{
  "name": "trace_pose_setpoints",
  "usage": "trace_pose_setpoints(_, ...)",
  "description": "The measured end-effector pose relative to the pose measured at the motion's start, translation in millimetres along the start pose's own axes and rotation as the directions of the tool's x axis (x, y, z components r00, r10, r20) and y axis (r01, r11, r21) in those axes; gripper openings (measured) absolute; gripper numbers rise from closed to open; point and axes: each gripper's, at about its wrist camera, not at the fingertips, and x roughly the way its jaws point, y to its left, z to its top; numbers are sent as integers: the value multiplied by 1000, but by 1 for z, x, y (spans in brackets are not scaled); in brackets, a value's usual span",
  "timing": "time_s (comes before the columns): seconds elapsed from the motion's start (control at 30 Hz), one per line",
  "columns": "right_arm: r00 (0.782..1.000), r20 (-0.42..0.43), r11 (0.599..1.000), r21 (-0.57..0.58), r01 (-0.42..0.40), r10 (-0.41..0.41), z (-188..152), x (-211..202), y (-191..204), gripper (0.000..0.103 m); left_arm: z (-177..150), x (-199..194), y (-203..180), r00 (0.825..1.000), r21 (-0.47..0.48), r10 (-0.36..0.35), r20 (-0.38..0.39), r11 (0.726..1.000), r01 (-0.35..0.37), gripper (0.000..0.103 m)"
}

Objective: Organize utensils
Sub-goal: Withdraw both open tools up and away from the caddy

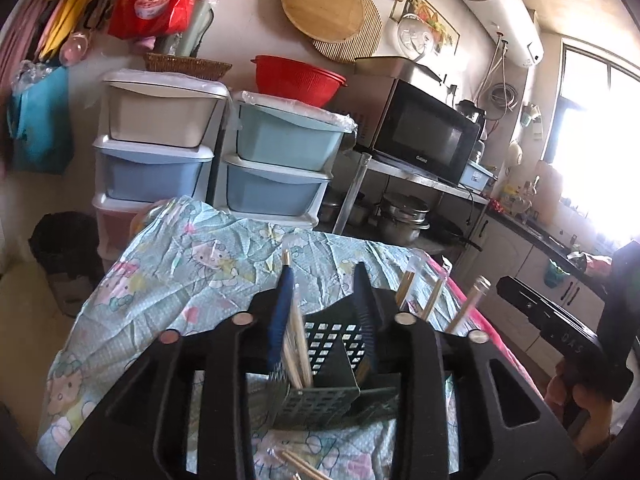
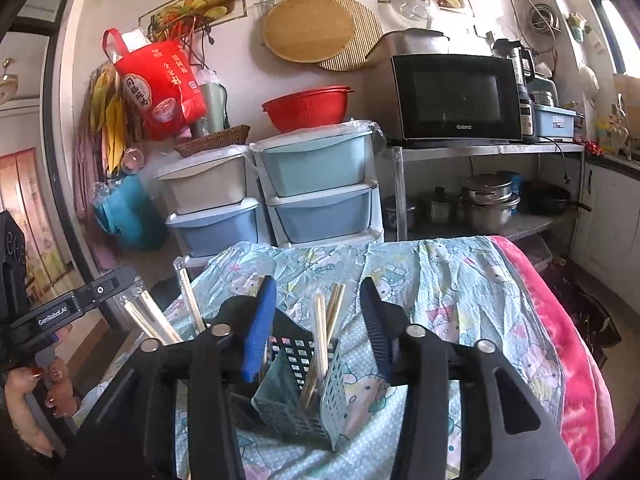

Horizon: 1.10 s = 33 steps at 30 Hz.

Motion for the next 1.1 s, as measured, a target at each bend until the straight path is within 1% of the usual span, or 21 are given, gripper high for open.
trace_pose_setpoints(0.07,1000,2,1000,0,1,-1,-2,-5,-1,49,0,-8,-1,1000,1,-15,13,1000,15,40)
trace_pose_setpoints(0.13,1000,-1,1000,3,-6,6,-3,-10,0,55,-1,-14,-2,999,7,-22,26,1000,22,49)
trace_pose_setpoints(0.2,1000,0,1000,5,-13,13,-5,-16,1,60,-1,-22,-2,999,4,-22,34,1000,22,62)
trace_pose_setpoints(0.23,1000,3,1000,0,-16,16,-6,-20,3,62,-1,-26,-2,999,-1,-22,34,1000,22,65)
trace_pose_setpoints(0.27,1000,4,1000,-5,-18,18,-7,-22,4,63,-2,-29,-2,999,-4,-21,33,1000,22,69)
trace_pose_setpoints(0.33,1000,8,1000,-17,-19,19,-9,-29,8,70,-2,-37,-2,999,-8,-27,39,1000,28,77)
trace_pose_setpoints(0.4,1000,16,999,-26,-19,19,-11,-35,12,73,-3,-44,-2,998,-9,-31,46,999,32,89)
trace_pose_setpoints(0.43,1000,20,999,-34,-23,24,-12,-39,14,76,-4,-47,-2,998,-12,-31,48,999,32,91)
trace_pose_setpoints(0.57,999,35,998,-54,-27,28,-16,-51,22,80,-6,-59,2,998,-32,-32,59,999,34,92)
trace_pose_setpoints(0.7,999,31,997,-62,-37,39,-19,-59,28,83,-11,-68,5,998,-39,-18,63,999,21,92)
trace_pose_setpoints(0.87,999,22,996,-82,-47,49,-25,-67,36,83,-18,-76,9,998,-39,-2,58,999,4,92)
trace_pose_setpoints(1.1,998,5,993,-101,-58,59,-37,-73,46,83,-35,-82,11,999,-35,2,34,999,-1,92)
